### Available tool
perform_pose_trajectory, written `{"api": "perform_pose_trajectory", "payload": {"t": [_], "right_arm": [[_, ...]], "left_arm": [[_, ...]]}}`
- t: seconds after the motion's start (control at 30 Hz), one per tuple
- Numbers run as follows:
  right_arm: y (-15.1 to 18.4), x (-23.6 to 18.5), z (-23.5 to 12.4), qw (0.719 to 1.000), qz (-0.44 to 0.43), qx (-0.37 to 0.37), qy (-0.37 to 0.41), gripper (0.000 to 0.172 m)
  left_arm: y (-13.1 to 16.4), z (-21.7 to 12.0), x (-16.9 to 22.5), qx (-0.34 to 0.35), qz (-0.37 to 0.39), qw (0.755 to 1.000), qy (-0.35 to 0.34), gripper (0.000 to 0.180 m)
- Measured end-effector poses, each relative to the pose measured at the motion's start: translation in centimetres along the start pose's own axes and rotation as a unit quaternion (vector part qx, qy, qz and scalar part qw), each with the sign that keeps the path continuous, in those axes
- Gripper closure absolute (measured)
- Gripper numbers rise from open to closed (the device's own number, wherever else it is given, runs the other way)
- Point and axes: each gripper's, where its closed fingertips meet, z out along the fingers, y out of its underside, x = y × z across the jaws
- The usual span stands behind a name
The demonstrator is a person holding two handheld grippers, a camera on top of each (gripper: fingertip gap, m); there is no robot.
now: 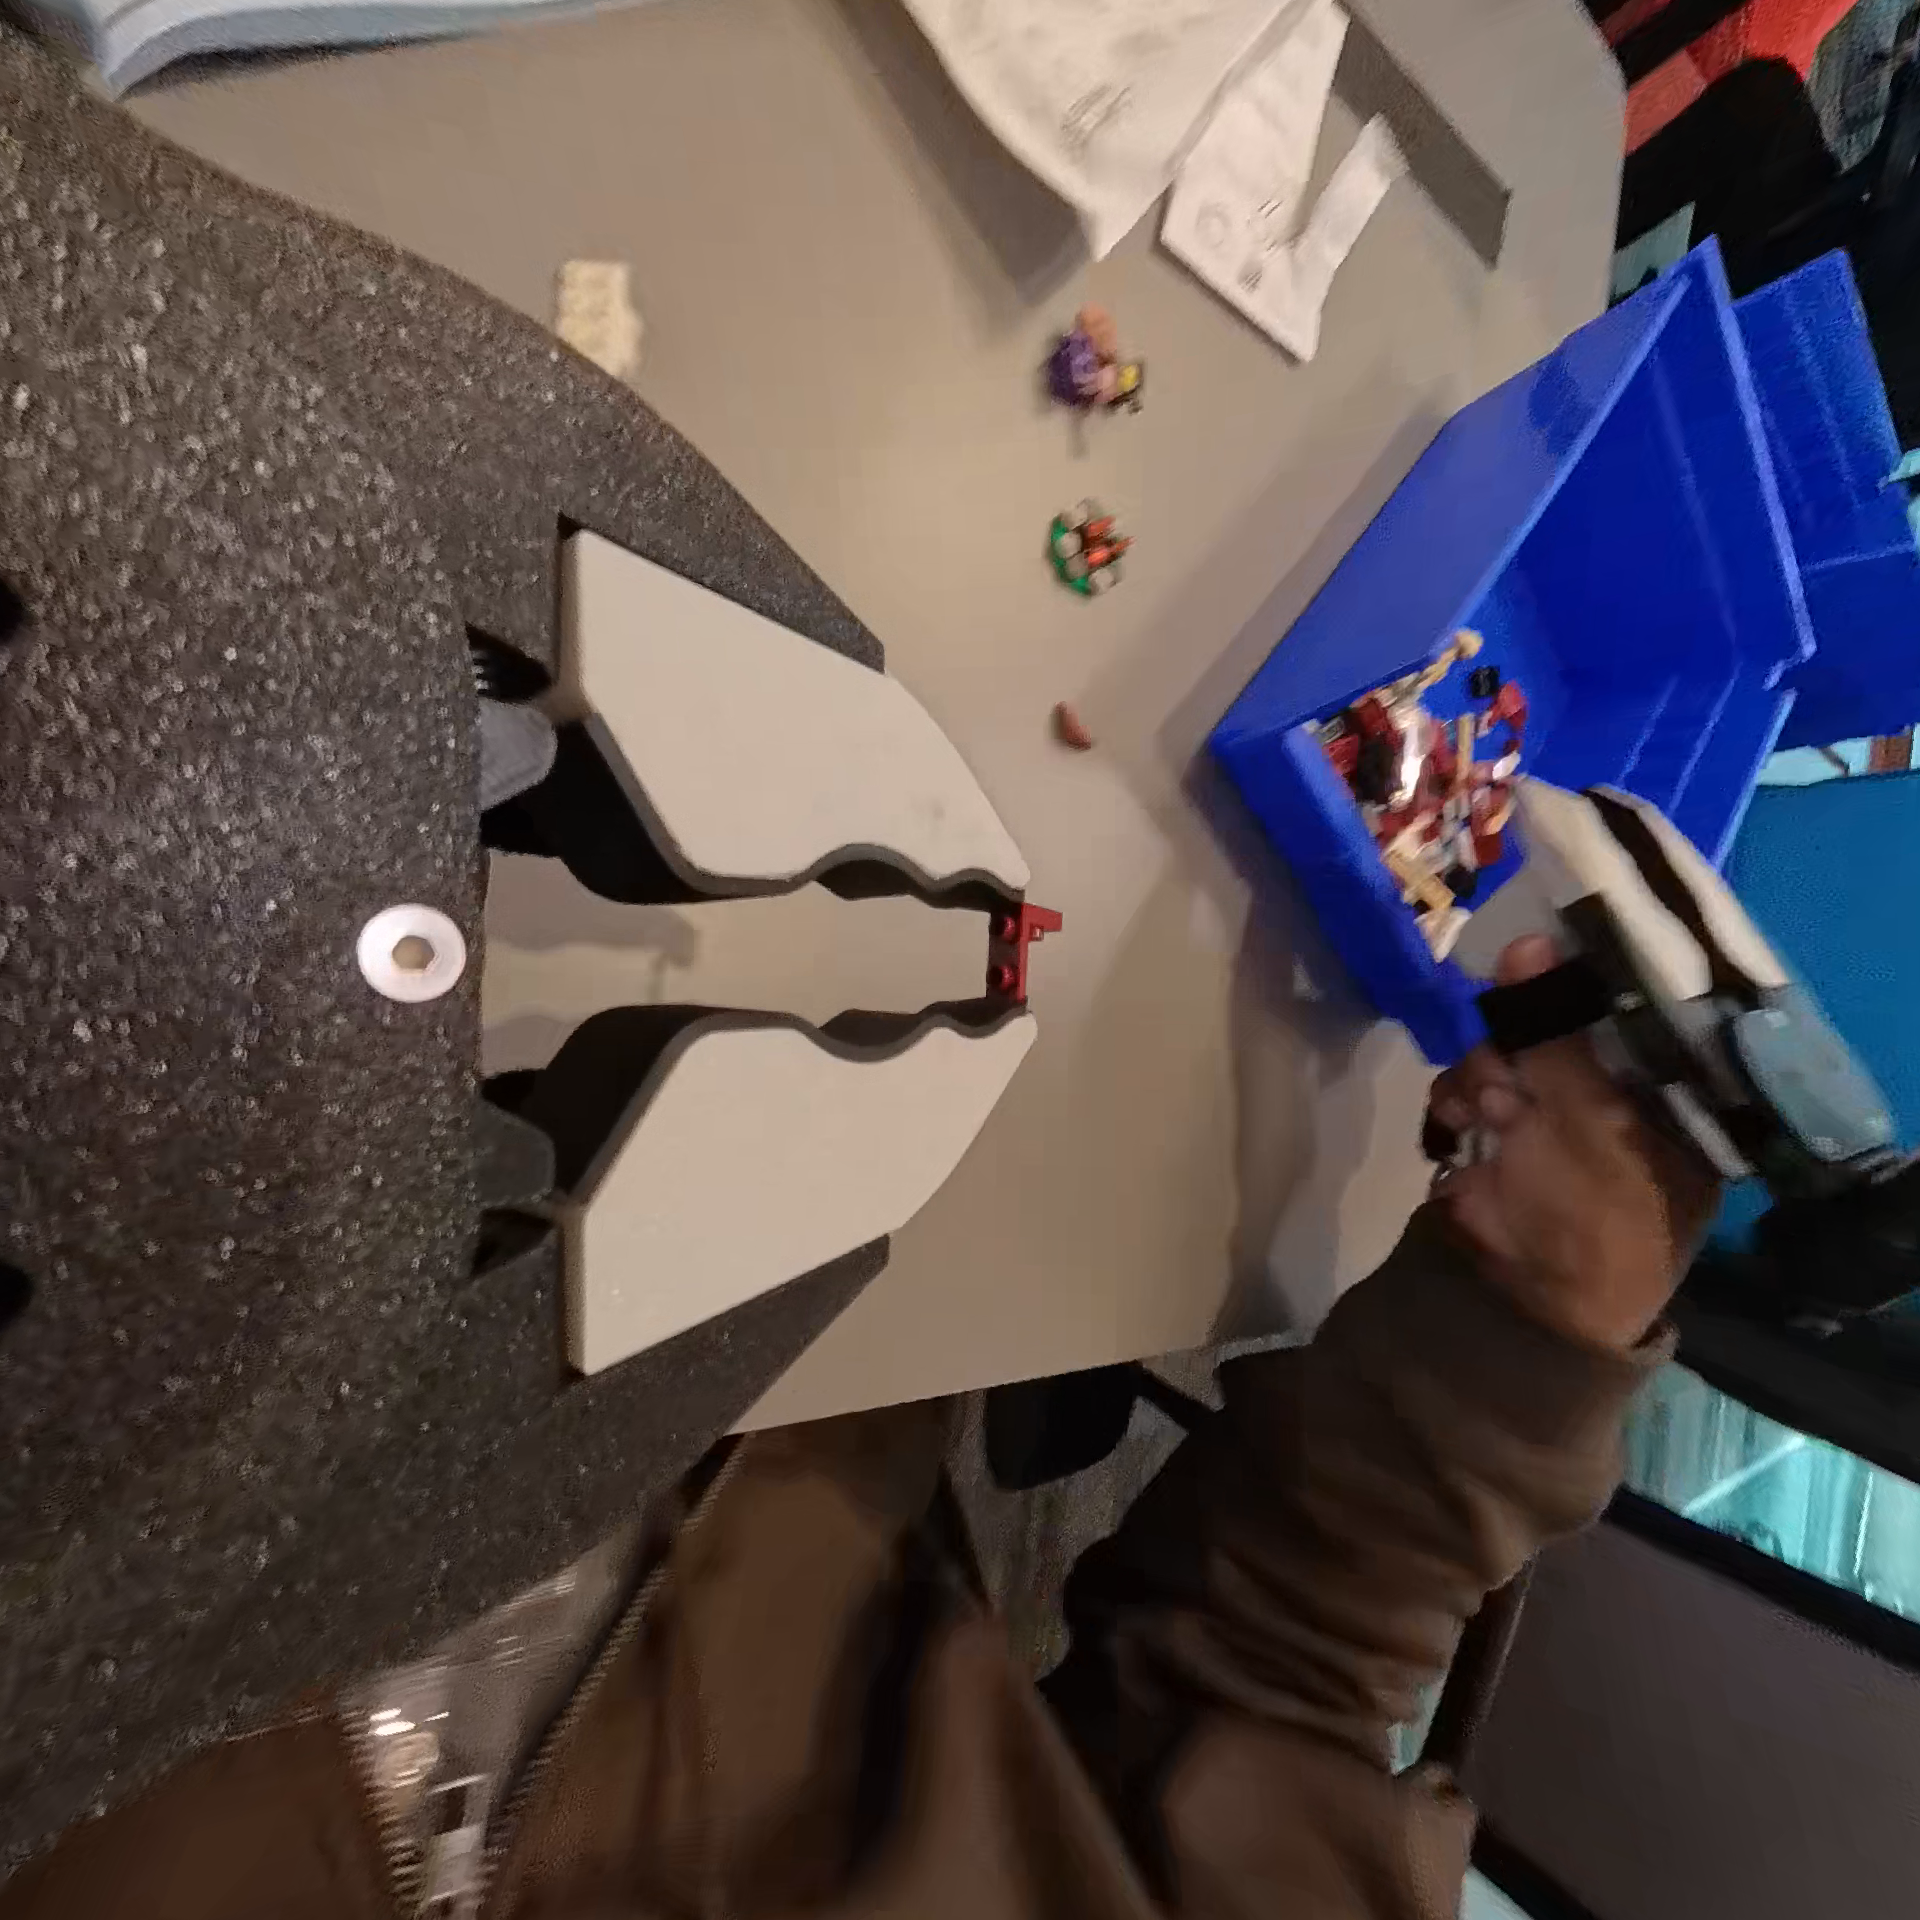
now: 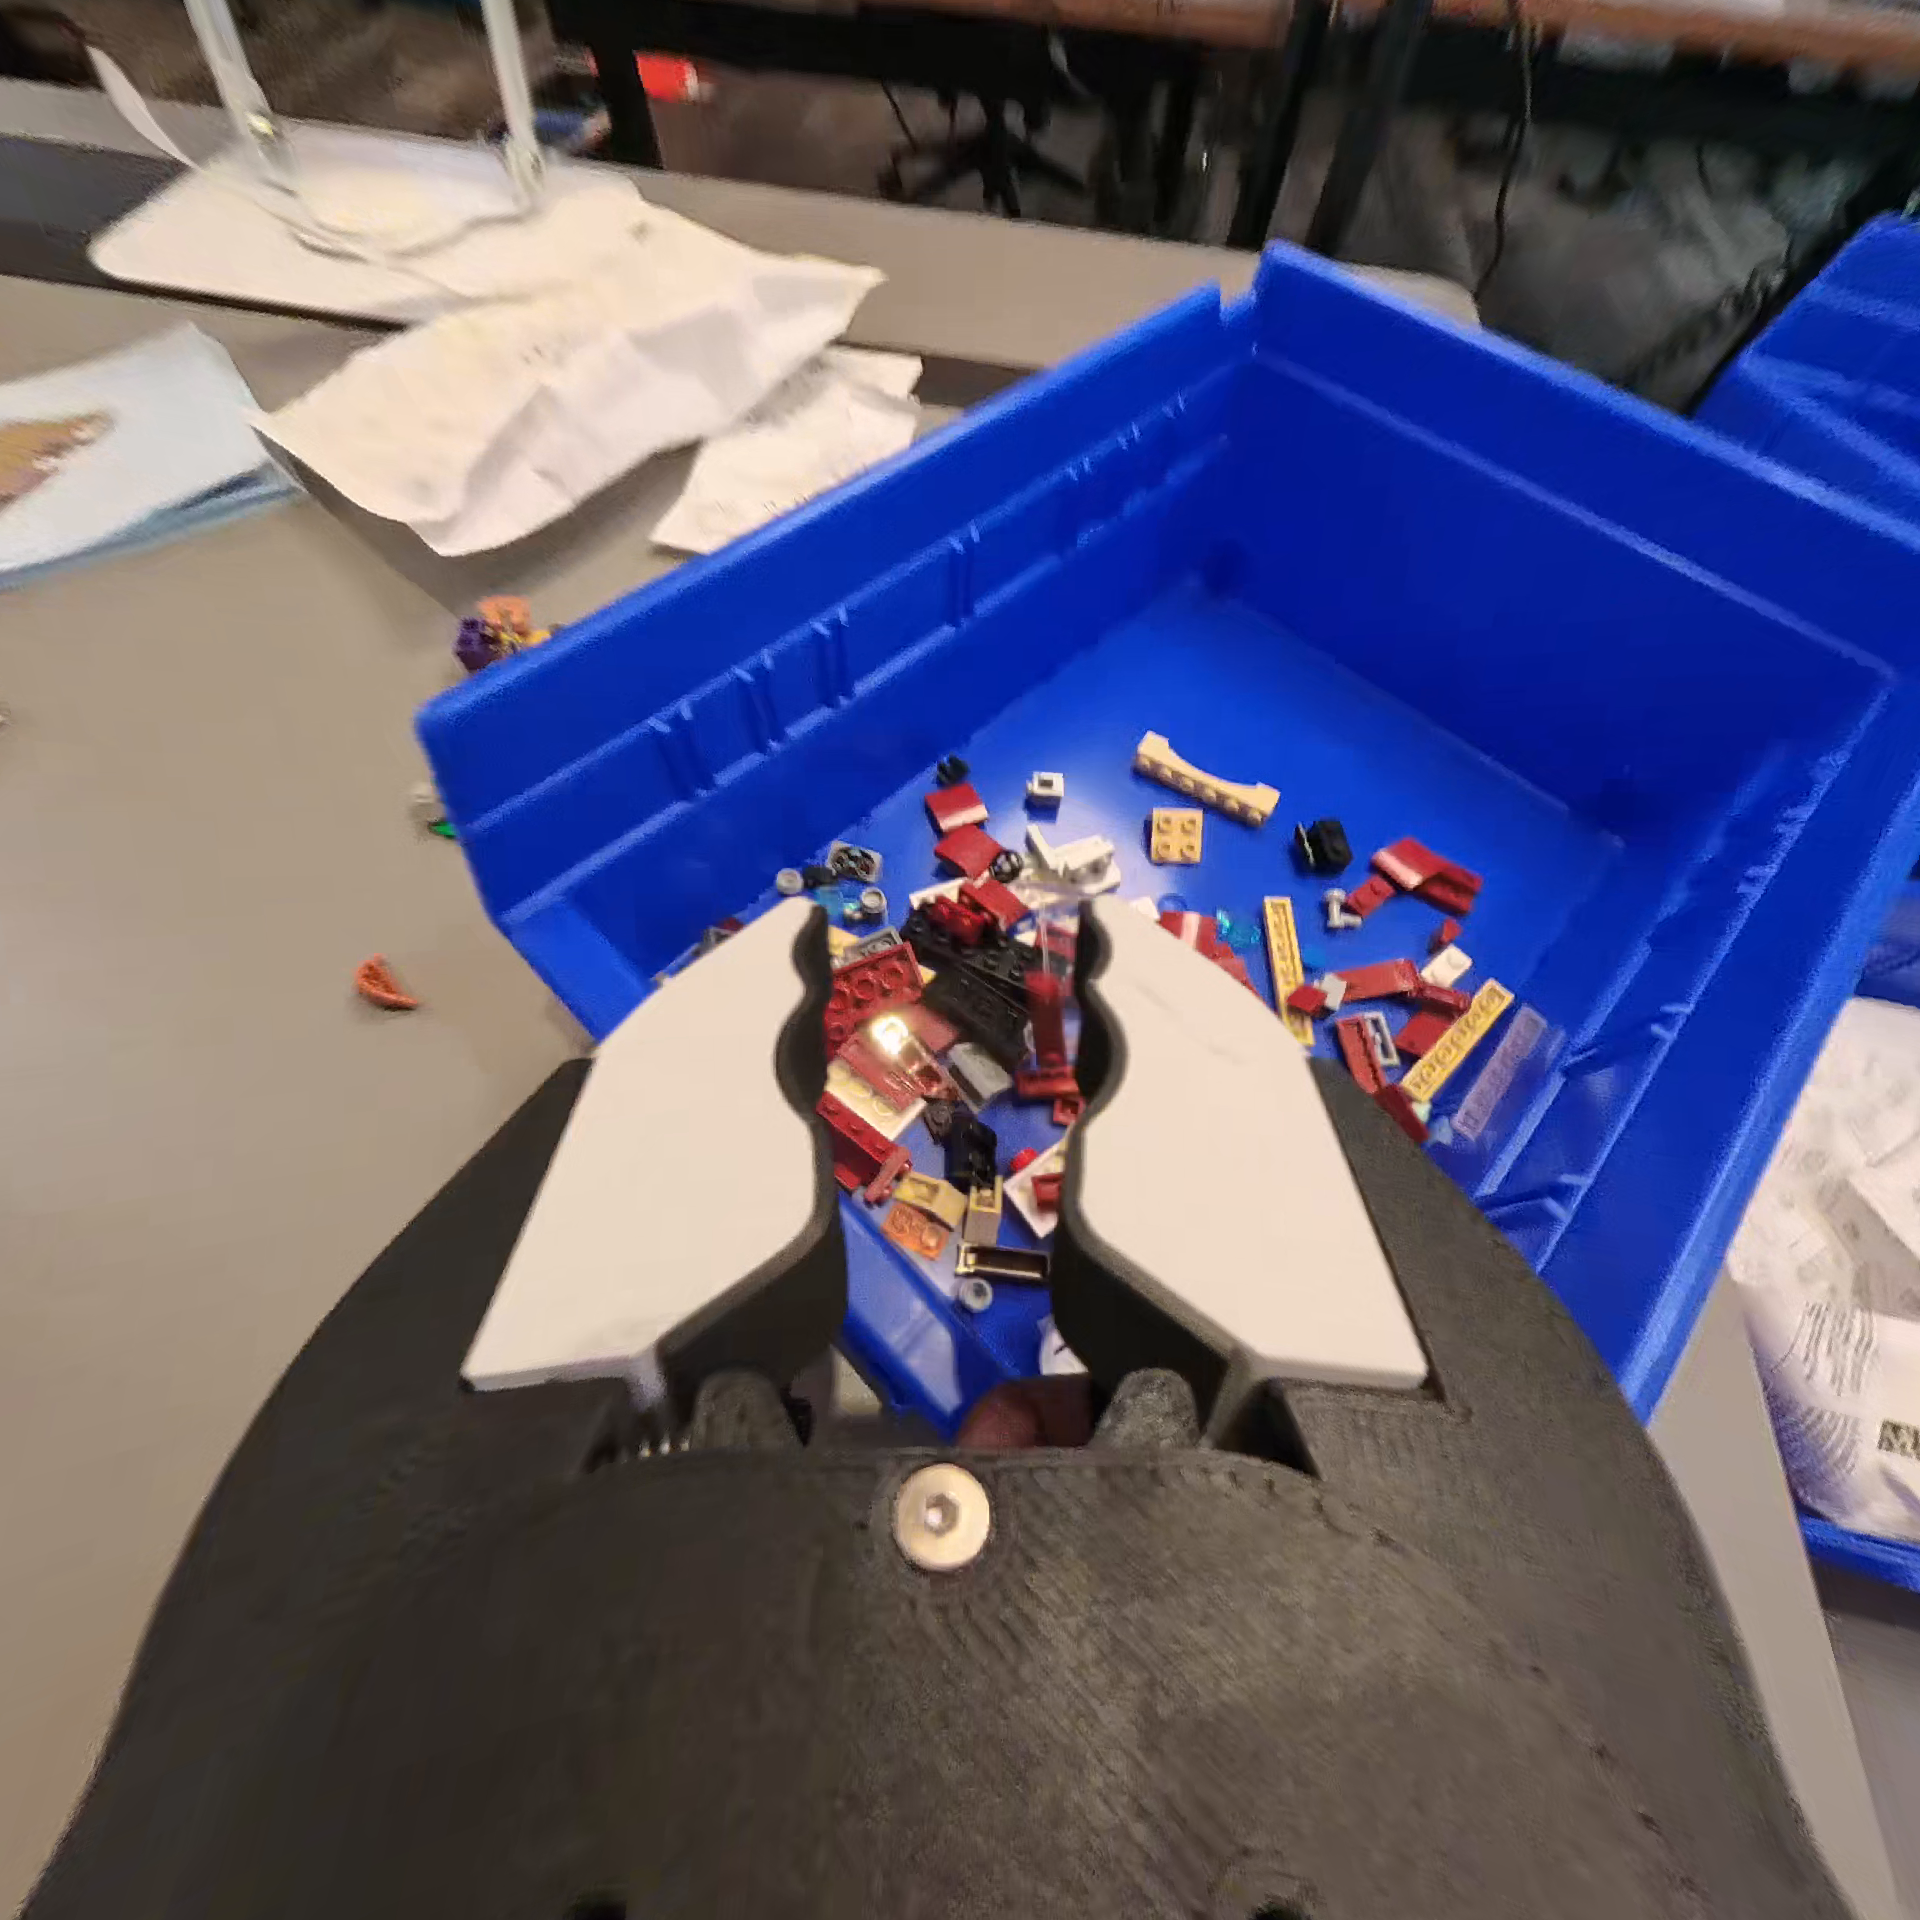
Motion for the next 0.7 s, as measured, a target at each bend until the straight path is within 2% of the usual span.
{"api": "perform_pose_trajectory", "payload": {"t": [0.07, 0.13, 0.2, 0.27, 0.37, 0.43, 0.47, 0.57, 0.63, 0.7], "right_arm": [[0.3, 0.1, 0.4, 1.000, 0.026, -0.007, -0.011, 0.118], [-0.3, -0.9, 0.2, 0.996, 0.070, 0.025, -0.054, 0.117], [-1.3, -2.4, -0.7, 0.981, 0.136, 0.072, -0.117, 0.120], [-2.9, -3.8, -2.1, 0.949, 0.218, 0.128, -0.189, 0.122], [-5.7, -5.1, -4.7, 0.884, 0.314, 0.213, -0.272, 0.122], [-7.9, -5.5, -7.2, 0.824, 0.372, 0.279, -0.323, 0.122], [-9.0, -5.5, -8.8, 0.784, 0.406, 0.317, -0.346, 0.123], [-11.6, -5.0, -15.3, 0.636, 0.484, 0.459, -0.388, 0.126], [-12.6, -5.6, -21.3, 0.546, 0.477, 0.562, -0.399, 0.131], [-13.7, -8.4, -27.1, 0.493, 0.430, 0.615, -0.441, 0.130]], "left_arm": [[-4.1, 2.3, -1.2, 0.005, -0.005, 1.000, -0.020, 0.164], [-7.6, 5.3, -2.7, 0.010, -0.013, 0.999, -0.035, 0.164], [-9.8, 9.0, -4.7, 0.001, -0.039, 0.998, -0.048, 0.163], [-11.3, 12.6, -6.3, 0.000, -0.073, 0.996, -0.045, 0.155], [-11.5, 16.9, -8.5, -0.024, -0.127, 0.991, -0.043, 0.141], [-11.2, 18.5, -9.6, -0.033, -0.151, 0.987, -0.045, 0.139], [-11.0, 18.8, -10.0, -0.033, -0.159, 0.986, -0.048, 0.140], [-10.2, 18.6, -10.6, -0.039, -0.162, 0.985, -0.047, 0.140], [-9.8, 17.6, -10.8, -0.037, -0.161, 0.985, -0.046, 0.140], [-9.3, 16.4, -11.0, -0.034, -0.163, 0.985, -0.047, 0.140]]}}
